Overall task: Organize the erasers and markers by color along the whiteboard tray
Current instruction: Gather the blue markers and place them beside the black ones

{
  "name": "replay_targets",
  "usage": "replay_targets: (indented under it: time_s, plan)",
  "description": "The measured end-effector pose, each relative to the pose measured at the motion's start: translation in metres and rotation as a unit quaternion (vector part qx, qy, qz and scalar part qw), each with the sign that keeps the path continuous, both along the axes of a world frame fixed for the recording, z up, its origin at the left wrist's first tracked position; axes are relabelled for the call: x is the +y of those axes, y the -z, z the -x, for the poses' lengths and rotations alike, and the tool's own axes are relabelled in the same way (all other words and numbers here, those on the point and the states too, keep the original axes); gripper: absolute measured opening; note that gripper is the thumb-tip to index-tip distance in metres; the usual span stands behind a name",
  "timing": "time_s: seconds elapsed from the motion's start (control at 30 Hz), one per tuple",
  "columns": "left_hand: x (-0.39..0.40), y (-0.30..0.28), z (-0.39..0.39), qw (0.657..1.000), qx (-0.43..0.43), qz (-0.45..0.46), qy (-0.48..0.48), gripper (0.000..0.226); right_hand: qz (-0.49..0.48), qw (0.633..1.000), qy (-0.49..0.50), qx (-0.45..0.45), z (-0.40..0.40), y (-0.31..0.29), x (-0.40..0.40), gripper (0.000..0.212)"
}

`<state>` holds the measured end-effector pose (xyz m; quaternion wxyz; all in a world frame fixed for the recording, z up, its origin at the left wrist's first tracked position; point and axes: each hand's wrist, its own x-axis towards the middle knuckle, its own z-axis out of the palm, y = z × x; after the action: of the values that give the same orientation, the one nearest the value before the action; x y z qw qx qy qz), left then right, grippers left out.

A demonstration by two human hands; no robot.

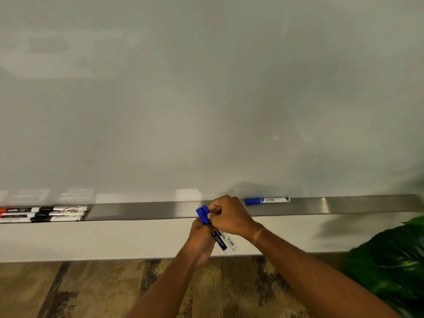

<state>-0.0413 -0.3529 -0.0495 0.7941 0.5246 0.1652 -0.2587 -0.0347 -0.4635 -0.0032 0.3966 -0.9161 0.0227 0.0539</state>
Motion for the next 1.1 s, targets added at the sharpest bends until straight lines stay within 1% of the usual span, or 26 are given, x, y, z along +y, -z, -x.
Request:
replay_targets:
  time_s: [0.07, 0.1, 0.17, 0.23, 0.27, 0.33, 0.4, 0.53, 0.63, 0.73, 0.87, 0.97, 1.03, 1.1]
  plan:
    - [0.001, -0.003, -0.002, 0.999, -0.002, 0.031, 0.009, 0.028, -0.006, 1.0, 0.025, -0.012, -0.001, -0.002, -0.011, 0.014]
    - [0.001, -0.004, -0.003, 0.999, 0.006, 0.05, 0.004, 0.028, 0.016, 0.999, 0.046, -0.025, -0.002, -0.003, -0.019, 0.011]
    - [0.003, -0.005, -0.004, 0.997, 0.028, 0.078, -0.011, 0.032, 0.125, 0.988, 0.076, -0.048, -0.002, 0.0, -0.04, 0.006]
    - [0.004, -0.006, -0.004, 0.995, 0.037, 0.089, -0.015, 0.036, 0.227, 0.969, 0.087, -0.035, 0.001, 0.005, -0.06, 0.004]
    - [0.004, -0.006, -0.003, 0.995, 0.039, 0.091, -0.016, 0.037, 0.26, 0.962, 0.081, -0.02, 0.005, 0.009, -0.068, 0.004]
    - [0.006, -0.007, -0.003, 0.995, 0.041, 0.089, -0.019, 0.038, 0.31, 0.949, 0.057, 0.0, 0.01, 0.017, -0.081, 0.011]
    - [0.006, -0.007, -0.002, 0.995, 0.041, 0.087, -0.018, 0.039, 0.351, 0.936, 0.035, -0.001, 0.012, 0.023, -0.09, 0.017]
    - [0.008, -0.007, -0.001, 0.995, 0.044, 0.086, -0.021, 0.039, 0.385, 0.923, 0.008, 0.007, 0.009, 0.027, -0.098, 0.022]
    - [0.009, -0.008, 0.0, 0.995, 0.044, 0.086, -0.019, 0.04, 0.374, 0.927, 0.008, 0.019, 0.01, 0.029, -0.1, 0.02]
    - [0.01, -0.009, 0.0, 0.995, 0.041, 0.088, -0.02, 0.041, 0.33, 0.944, 0.017, 0.003, 0.009, 0.027, -0.097, 0.02]
    - [0.01, -0.011, 0.001, 0.995, 0.036, 0.084, -0.025, 0.041, 0.227, 0.973, 0.022, -0.044, 0.003, 0.012, -0.071, 0.015]
    - [0.011, -0.011, 0.003, 0.996, 0.027, 0.074, -0.032, 0.036, 0.147, 0.986, 0.007, -0.079, 0.001, -0.001, -0.043, 0.008]
    - [0.013, -0.012, 0.003, 0.997, 0.016, 0.066, -0.036, 0.032, 0.085, 0.993, -0.002, -0.079, 0.001, -0.005, -0.026, 0.008]
    - [0.016, -0.013, 0.004, 0.998, 0.003, 0.055, -0.036, 0.03, 0.021, 0.998, -0.005, -0.053, 0.001, -0.006, -0.012, 0.012]
